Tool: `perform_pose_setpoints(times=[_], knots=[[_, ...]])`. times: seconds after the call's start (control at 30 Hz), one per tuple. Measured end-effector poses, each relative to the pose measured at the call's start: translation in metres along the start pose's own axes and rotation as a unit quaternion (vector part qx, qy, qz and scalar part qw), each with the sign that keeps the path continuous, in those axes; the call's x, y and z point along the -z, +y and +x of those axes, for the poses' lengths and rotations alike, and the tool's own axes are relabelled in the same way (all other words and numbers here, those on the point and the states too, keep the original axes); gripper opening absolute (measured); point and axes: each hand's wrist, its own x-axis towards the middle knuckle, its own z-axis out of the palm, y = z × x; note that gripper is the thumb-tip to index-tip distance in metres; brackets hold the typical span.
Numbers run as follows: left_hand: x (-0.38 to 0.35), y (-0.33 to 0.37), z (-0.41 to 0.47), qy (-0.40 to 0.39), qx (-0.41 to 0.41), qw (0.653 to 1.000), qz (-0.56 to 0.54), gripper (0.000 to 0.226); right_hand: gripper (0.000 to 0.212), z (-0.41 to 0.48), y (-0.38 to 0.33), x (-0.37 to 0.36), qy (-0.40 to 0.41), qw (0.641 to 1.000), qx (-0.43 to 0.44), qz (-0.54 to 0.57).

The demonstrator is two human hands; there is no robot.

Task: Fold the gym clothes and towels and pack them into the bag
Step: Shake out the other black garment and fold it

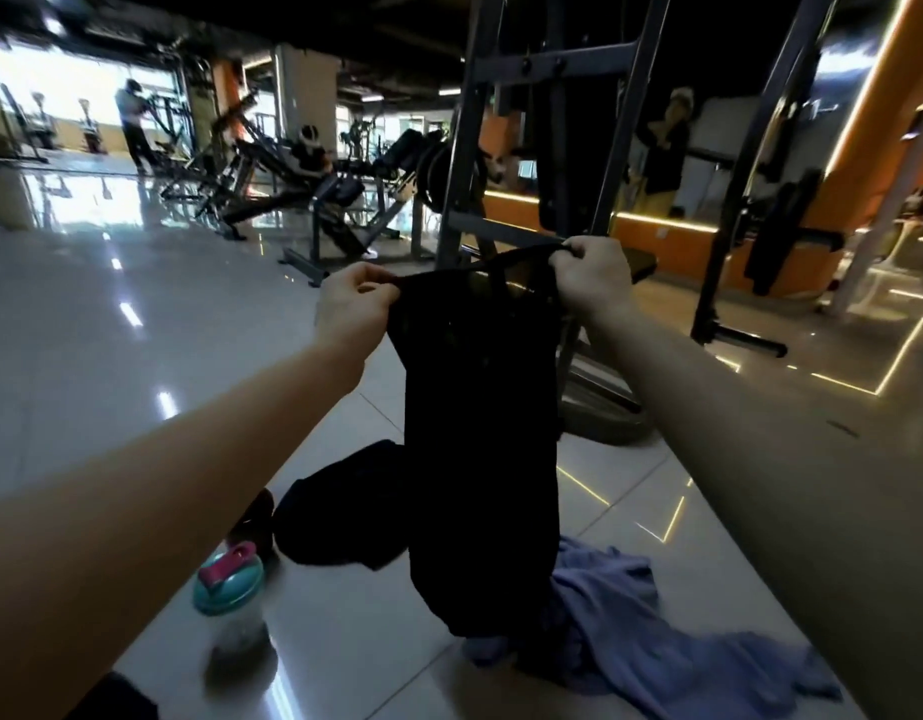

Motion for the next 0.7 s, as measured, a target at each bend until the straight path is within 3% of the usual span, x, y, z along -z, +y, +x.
perform_pose_setpoints(times=[0.1,0.2,0.3,0.43,0.53,0.63,0.7], knots=[[0.006,0.002,-0.022,-0.04,0.014,0.999,-0.003,0.013,0.019,-0.017,-0.013,-0.006,-0.054,0.978,-0.13,0.154],[0.014,-0.011,-0.036,-0.08,0.047,0.995,0.034,0.01,0.025,-0.032,-0.009,-0.016,-0.139,0.953,-0.208,0.173],[0.023,-0.022,-0.04,-0.088,0.061,0.99,0.088,0.011,0.022,-0.036,-0.001,-0.022,-0.141,0.943,-0.243,0.177],[0.037,-0.038,-0.034,-0.06,0.069,0.99,0.108,0.015,0.017,-0.031,0.002,-0.026,-0.116,0.892,-0.297,0.32],[0.037,-0.057,-0.037,-0.029,0.147,0.987,0.053,0.007,0.031,-0.027,0.0,-0.038,-0.068,0.851,-0.291,0.433],[0.027,-0.078,-0.052,-0.212,0.263,0.939,0.057,0.034,0.038,-0.023,-0.005,-0.052,-0.046,0.818,-0.264,0.51],[0.015,-0.09,-0.065,-0.307,0.273,0.91,0.061,0.023,0.039,-0.022,-0.012,-0.06,-0.046,0.801,-0.246,0.544]])
